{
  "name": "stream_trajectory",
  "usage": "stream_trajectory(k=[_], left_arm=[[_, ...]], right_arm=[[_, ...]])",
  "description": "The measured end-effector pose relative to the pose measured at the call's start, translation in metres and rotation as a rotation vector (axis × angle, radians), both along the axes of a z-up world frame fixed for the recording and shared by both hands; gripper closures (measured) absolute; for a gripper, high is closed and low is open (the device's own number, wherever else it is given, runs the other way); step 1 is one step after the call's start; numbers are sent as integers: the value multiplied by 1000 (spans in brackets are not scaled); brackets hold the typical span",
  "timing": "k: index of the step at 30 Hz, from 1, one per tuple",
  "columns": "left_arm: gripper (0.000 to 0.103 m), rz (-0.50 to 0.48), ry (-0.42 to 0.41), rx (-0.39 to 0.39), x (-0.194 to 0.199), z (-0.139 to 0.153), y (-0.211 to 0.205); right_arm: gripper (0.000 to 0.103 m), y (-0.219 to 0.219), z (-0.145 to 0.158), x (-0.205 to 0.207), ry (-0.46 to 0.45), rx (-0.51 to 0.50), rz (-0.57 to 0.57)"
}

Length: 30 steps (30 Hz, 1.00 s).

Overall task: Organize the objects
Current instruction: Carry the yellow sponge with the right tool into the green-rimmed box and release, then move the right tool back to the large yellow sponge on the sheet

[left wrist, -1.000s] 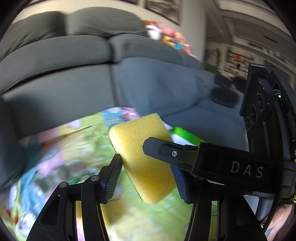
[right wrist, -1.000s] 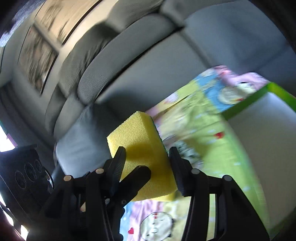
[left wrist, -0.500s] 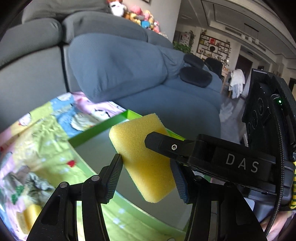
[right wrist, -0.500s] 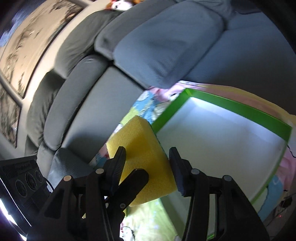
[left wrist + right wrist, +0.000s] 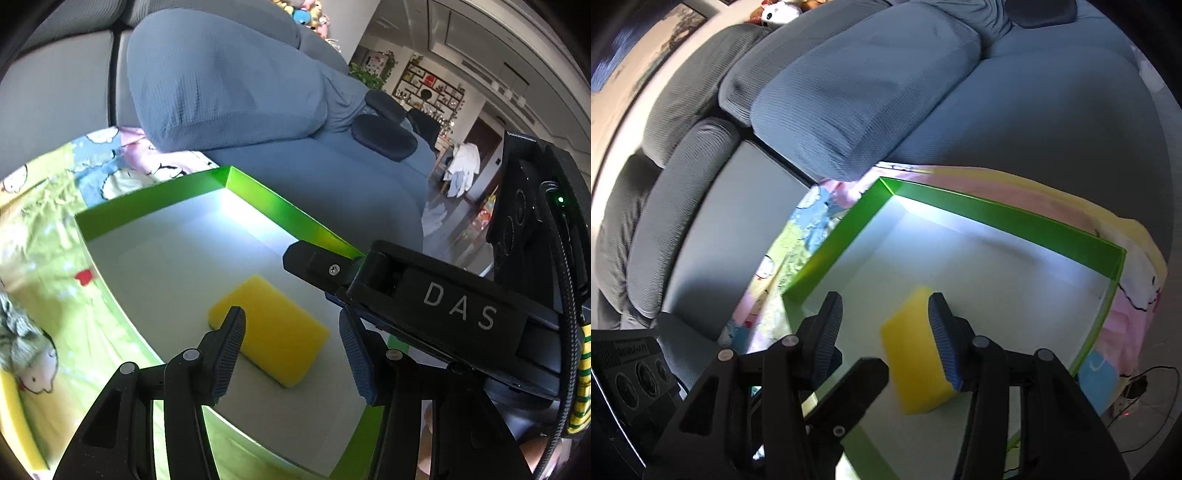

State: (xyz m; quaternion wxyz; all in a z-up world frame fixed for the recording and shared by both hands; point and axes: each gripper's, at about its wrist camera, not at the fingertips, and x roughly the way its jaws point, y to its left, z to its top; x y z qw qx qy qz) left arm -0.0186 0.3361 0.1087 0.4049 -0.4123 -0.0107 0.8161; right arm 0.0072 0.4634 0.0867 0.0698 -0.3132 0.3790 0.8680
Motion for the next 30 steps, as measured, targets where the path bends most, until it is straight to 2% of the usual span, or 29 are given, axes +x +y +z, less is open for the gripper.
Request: stream_trajectory(k=[4,8,10,11,12,14,16,20,23,25,27,30], left_arm=[[49,2,2,-2,2,3,-1],[49,17,62,-1,10,16,-13],[49,37,82,2,12,23,-25],[49,46,87,6,13,26,-33],[49,60,88,13,15,29,-42],[46,97,89,23,16,33,-62],[37,155,103,10,21,34,-87],[36,323,127,-15,28,34,-138],[33,447,106,-4,30,33,-180],[27,532,98,-3,33,29,-207],[27,608,95,-11,34,24,-230],[27,692,63,-31,30,16,-256]], right_arm=[[49,3,0,2,-15,14,-11],[41,0,6,3,-8,47,-10],[37,-4,11,3,8,55,8],[30,-7,14,4,20,60,21],[27,-9,16,4,30,66,30],[26,-15,20,2,43,76,47],[19,-22,24,1,56,77,62],[19,-42,30,-3,78,72,110],[19,-66,34,-11,78,73,186],[19,-84,40,-13,82,84,236],[19,-105,48,-15,93,92,285],[19,-140,56,-21,110,42,362]])
